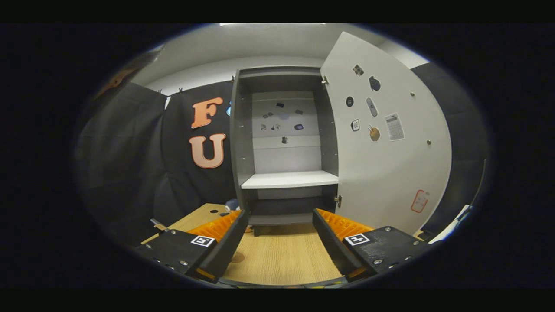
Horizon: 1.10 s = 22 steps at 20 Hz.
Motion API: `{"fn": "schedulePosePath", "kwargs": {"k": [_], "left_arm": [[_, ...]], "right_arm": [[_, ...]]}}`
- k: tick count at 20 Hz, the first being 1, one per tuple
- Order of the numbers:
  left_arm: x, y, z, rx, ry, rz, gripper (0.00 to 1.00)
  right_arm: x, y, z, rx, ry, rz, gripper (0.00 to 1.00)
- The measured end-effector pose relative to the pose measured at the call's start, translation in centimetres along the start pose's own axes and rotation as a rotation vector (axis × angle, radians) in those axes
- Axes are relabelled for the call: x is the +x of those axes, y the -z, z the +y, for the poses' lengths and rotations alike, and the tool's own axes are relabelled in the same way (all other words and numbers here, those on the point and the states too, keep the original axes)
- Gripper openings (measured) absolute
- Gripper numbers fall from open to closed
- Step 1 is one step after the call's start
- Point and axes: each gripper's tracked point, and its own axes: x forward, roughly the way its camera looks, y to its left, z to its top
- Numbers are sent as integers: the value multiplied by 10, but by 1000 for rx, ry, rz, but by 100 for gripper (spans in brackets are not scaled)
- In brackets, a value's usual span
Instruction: Open the cabinet door with the right hand, grasp the bottle in the cabinet with the left hand and place it on the coaster, then close the cabinet door with the right hand.
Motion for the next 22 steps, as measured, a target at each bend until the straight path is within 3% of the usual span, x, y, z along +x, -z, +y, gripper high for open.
{"fn": "schedulePosePath", "kwargs": {"k": [8,15,16,22], "left_arm": [[13,23,1,20,-26,22,81],[14,30,0,28,-32,45,83],[13,30,1,23,-35,46,83],[9,32,3,8,-33,55,84]], "right_arm": [[5,24,16,-34,-25,73,93],[9,32,23,42,-40,104,96],[10,32,21,47,-37,107,93],[6,37,19,45,-24,126,93]]}}
